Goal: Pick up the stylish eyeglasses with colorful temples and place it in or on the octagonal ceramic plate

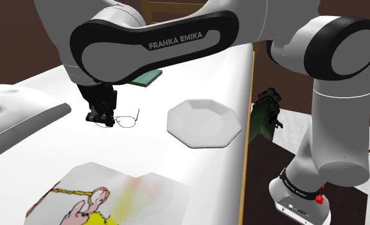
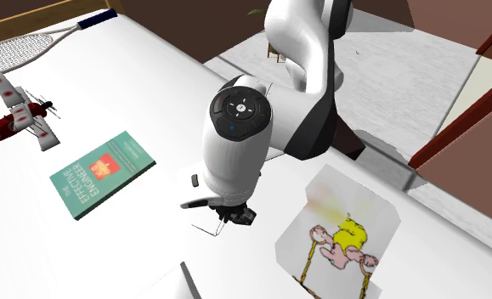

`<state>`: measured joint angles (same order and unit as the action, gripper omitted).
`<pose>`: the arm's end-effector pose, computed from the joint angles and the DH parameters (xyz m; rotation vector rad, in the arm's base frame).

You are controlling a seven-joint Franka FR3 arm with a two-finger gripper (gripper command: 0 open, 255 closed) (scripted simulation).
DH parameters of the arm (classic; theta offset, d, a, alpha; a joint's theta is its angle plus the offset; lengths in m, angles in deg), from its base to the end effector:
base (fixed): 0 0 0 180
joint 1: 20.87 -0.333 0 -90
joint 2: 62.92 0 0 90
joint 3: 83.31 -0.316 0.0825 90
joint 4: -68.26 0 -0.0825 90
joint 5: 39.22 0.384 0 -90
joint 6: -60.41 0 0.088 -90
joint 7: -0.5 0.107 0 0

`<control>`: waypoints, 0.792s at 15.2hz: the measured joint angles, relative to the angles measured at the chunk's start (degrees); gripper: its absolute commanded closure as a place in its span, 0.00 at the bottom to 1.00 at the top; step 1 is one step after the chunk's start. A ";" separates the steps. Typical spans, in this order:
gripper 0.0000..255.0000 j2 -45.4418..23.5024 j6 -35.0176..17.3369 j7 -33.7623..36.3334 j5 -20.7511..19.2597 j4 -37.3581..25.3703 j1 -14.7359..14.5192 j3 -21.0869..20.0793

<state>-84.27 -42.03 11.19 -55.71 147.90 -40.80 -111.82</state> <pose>0.5003 0.4468 0.5246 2.9014 1.0200 0.1758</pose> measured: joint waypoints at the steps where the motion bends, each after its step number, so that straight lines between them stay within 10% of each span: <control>1: 1.00 -0.01 0.00 0.00 0.00 -0.01 0.00 0.00; 12: 1.00 -1.10 7.46 -0.97 -0.28 -8.62 -1.28 -0.09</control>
<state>-85.37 -34.57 10.22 -56.00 139.28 -42.08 -111.91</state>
